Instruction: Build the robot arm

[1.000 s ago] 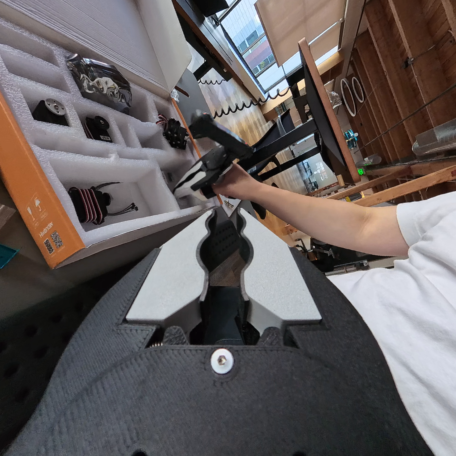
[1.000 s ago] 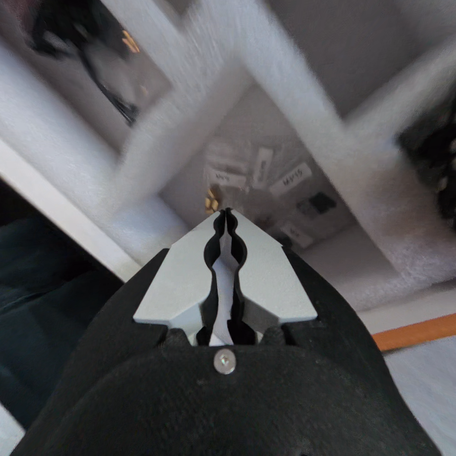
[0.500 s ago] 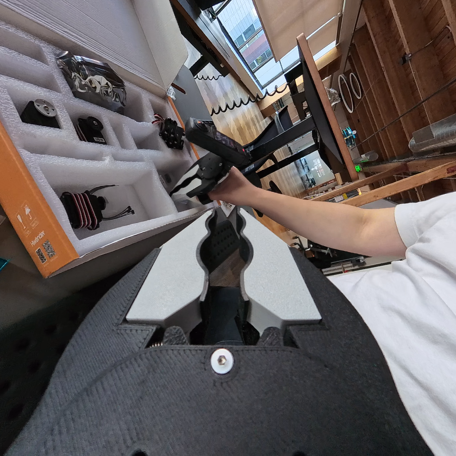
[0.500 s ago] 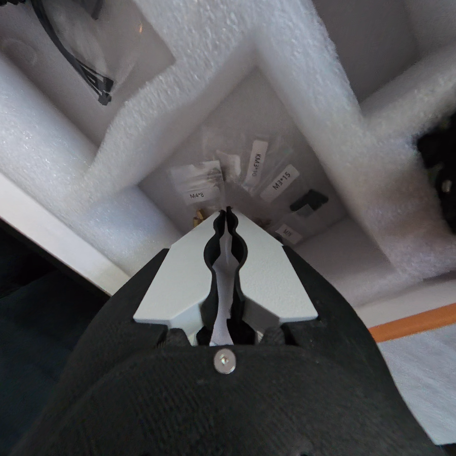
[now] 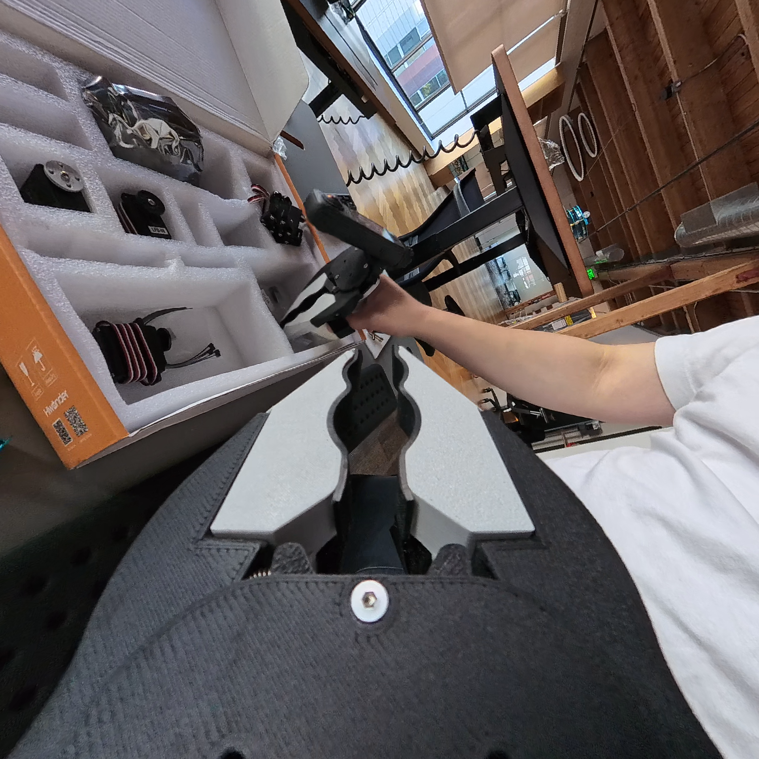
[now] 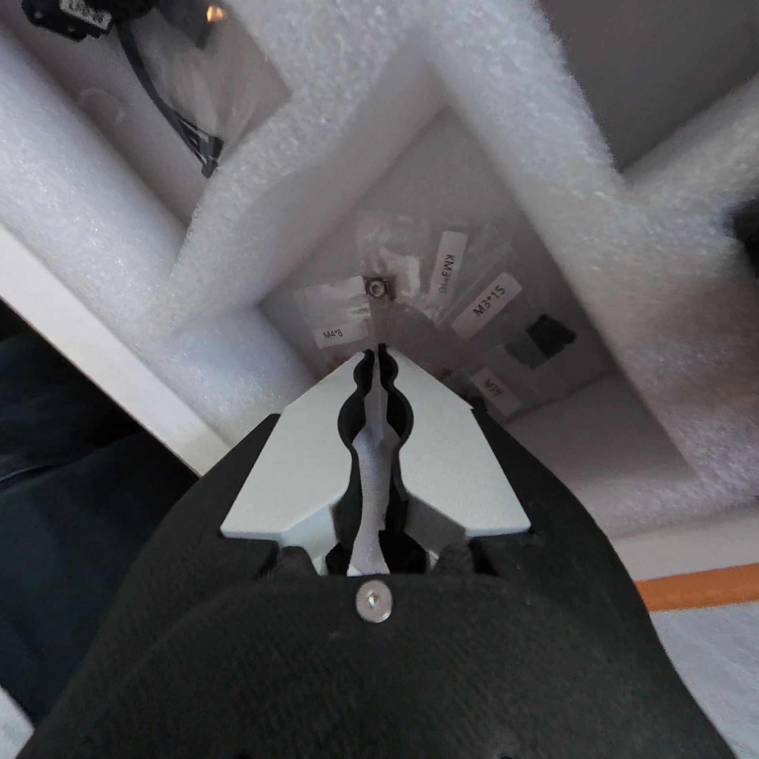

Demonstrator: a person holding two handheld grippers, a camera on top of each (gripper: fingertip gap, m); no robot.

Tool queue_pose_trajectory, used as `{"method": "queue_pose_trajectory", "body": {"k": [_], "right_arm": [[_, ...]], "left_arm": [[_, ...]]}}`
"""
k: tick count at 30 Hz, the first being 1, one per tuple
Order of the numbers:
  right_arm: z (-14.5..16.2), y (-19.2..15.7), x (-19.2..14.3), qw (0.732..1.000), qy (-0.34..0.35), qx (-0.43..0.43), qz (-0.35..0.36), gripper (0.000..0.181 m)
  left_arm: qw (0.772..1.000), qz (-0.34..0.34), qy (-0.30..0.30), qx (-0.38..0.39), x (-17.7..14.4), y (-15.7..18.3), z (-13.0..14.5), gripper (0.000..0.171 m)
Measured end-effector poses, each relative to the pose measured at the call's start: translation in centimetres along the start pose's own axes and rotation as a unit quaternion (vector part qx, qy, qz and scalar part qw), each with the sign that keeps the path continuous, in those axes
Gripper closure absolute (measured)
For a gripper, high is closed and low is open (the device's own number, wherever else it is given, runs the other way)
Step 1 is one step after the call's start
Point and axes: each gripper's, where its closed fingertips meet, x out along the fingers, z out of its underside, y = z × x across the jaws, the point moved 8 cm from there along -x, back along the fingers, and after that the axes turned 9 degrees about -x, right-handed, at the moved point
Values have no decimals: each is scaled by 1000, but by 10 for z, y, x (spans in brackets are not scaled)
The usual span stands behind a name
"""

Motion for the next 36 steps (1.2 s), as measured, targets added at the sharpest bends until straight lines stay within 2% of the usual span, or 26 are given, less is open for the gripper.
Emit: {"method": "queue_pose_trajectory", "body": {"k": [4,8,11,13,15,19,22,24,26,29,31,36], "right_arm": [[2,8,-20,997,62,25,38,165],[0,13,-41,986,128,11,103,163],[-2,10,-55,977,188,12,100,163],[-5,0,-78,952,279,-4,129,164],[-2,-14,-99,926,339,-17,168,164],[14,-39,-118,898,370,-5,237,155],[28,-62,-137,865,421,12,272,148],[37,-76,-151,844,446,19,298,130],[46,-90,-165,840,448,32,303,112],[65,-111,-191,845,435,61,305,91],[84,-125,-214,837,429,72,333,88],[155,-154,-268,799,426,119,408,79]], "left_arm": [[1000,-2,2,3,-5,2,0,159],[1000,-6,10,9,-14,7,-3,159],[999,-9,25,21,-26,17,-5,159],[999,-14,34,36,-37,26,-5,158],[997,-24,36,56,-51,33,-2,158],[990,-77,35,112,-84,31,6,156],[982,-111,38,146,-105,24,12,155],[974,-134,45,177,-115,18,16,153],[964,-155,50,208,-120,11,18,149],[957,-156,46,241,-110,5,14,141],[954,-141,36,263,-90,8,5,133],[941,-61,-4,333,-4,55,-9,121]]}}
